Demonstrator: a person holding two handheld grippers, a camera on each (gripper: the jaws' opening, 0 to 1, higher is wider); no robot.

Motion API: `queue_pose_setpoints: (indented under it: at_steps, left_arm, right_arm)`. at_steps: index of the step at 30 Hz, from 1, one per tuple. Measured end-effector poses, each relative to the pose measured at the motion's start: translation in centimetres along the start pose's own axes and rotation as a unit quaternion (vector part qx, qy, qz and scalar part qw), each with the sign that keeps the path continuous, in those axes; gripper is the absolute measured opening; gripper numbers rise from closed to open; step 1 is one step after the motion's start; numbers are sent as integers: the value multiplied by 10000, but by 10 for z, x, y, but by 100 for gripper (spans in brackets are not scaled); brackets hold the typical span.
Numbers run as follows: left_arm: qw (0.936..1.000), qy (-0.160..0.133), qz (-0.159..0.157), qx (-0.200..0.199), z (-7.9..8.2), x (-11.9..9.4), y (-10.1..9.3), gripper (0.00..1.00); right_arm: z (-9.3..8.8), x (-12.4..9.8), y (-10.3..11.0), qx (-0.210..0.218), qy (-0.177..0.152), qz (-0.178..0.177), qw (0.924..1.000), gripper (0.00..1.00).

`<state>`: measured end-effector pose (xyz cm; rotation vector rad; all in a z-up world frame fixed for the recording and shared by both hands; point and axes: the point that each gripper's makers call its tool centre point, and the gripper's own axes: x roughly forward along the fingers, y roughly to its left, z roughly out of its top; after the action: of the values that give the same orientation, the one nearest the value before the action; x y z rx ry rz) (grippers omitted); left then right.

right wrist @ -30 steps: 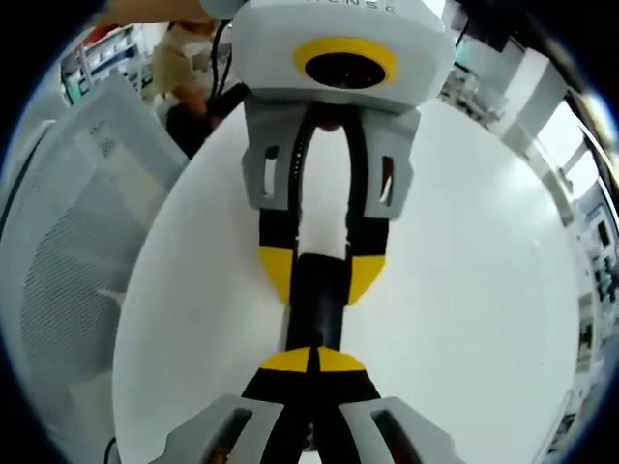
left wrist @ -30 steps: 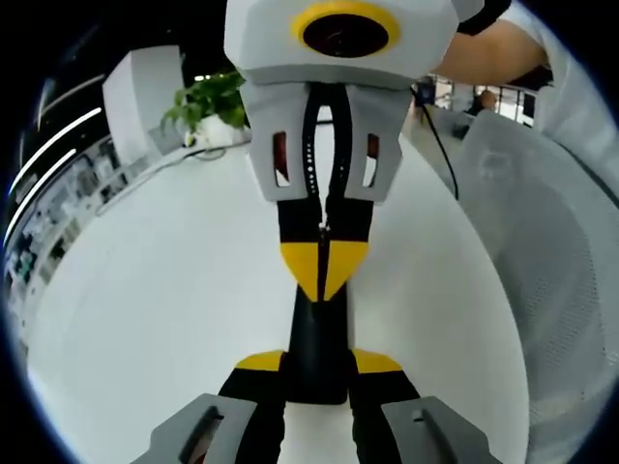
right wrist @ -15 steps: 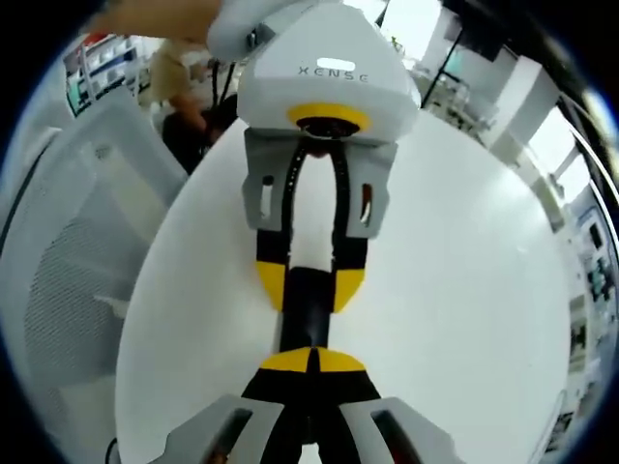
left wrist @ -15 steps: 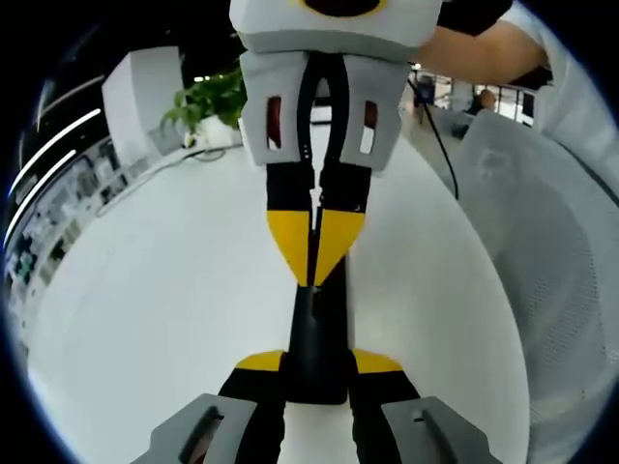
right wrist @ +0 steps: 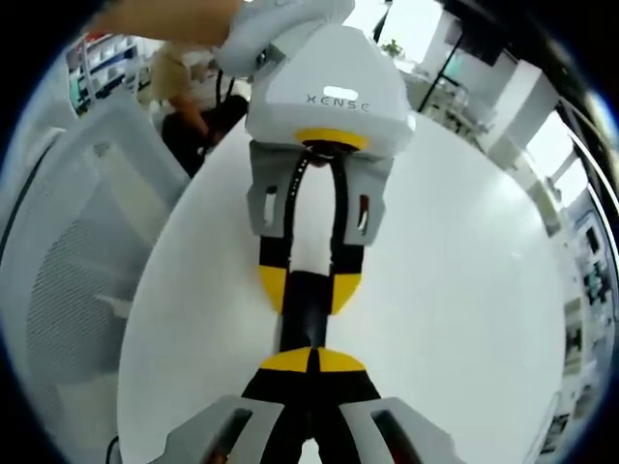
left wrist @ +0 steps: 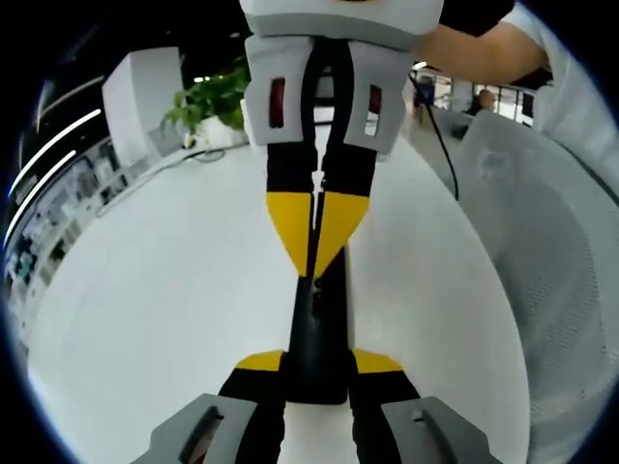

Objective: Press the specified remote control buttons in sequence, fully releasing each button before pressing the next.

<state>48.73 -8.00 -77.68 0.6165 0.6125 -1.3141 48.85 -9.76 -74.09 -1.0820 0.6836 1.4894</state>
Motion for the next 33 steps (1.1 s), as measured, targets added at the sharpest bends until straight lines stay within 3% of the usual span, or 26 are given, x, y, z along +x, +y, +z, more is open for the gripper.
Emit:
queue_pose_setpoints:
  at_steps: [33]
  left_arm:
    - [9999,-116,27,-25,-1,-1,0,24]
  right_arm:
    - [3,20,7,-69,20,259,9996,0]
